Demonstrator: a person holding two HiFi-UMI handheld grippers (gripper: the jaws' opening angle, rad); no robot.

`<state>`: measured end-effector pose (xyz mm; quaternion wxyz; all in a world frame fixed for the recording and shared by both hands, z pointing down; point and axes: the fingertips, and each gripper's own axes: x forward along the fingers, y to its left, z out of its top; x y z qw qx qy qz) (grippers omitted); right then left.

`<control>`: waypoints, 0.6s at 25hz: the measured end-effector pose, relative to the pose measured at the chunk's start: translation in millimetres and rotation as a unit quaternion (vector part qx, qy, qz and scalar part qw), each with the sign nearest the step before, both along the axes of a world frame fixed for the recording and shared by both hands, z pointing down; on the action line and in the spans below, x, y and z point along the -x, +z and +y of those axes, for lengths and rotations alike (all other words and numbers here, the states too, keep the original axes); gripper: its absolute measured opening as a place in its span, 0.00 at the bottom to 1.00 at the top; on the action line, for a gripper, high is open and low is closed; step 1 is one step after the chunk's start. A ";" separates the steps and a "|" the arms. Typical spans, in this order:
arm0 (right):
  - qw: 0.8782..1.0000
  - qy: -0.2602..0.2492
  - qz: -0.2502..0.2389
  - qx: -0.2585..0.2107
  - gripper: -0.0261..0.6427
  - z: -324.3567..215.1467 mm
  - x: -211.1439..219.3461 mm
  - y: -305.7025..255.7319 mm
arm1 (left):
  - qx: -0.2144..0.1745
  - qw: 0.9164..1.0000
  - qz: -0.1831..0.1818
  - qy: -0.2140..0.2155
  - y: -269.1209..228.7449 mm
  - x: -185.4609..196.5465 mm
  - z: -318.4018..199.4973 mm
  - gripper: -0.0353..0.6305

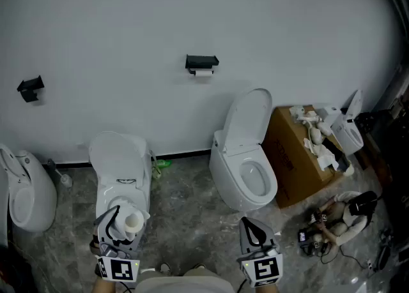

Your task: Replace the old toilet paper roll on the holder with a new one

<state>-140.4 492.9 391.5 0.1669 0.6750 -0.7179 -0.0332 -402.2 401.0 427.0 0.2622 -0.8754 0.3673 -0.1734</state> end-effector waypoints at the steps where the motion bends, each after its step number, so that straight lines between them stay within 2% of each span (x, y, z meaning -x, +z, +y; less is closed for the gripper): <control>1: 1.000 -0.003 -0.003 -0.002 0.03 -2.1 0.5 0.7 | 0.000 1.000 0.001 -0.001 -0.7 -1.3 -1.8 0.55; 4: 1.000 -0.013 -0.012 -0.001 0.03 -6.5 1.3 2.7 | 0.002 1.000 0.006 -0.002 -3.0 -7.7 -3.9 0.55; 9: 0.998 -0.060 -0.034 0.014 0.04 -17.4 0.8 2.2 | 0.001 1.000 0.009 -0.001 -10.2 -26.6 -6.9 0.55; 11: 0.997 -0.065 -0.032 0.010 0.04 -22.0 -3.7 2.4 | -0.001 1.000 0.003 -0.005 -13.9 -33.3 -11.0 0.55; 15: 0.997 -0.066 -0.029 0.002 0.04 -27.1 -16.3 2.3 | 0.006 1.000 0.015 -0.005 -7.2 -50.1 -14.5 0.55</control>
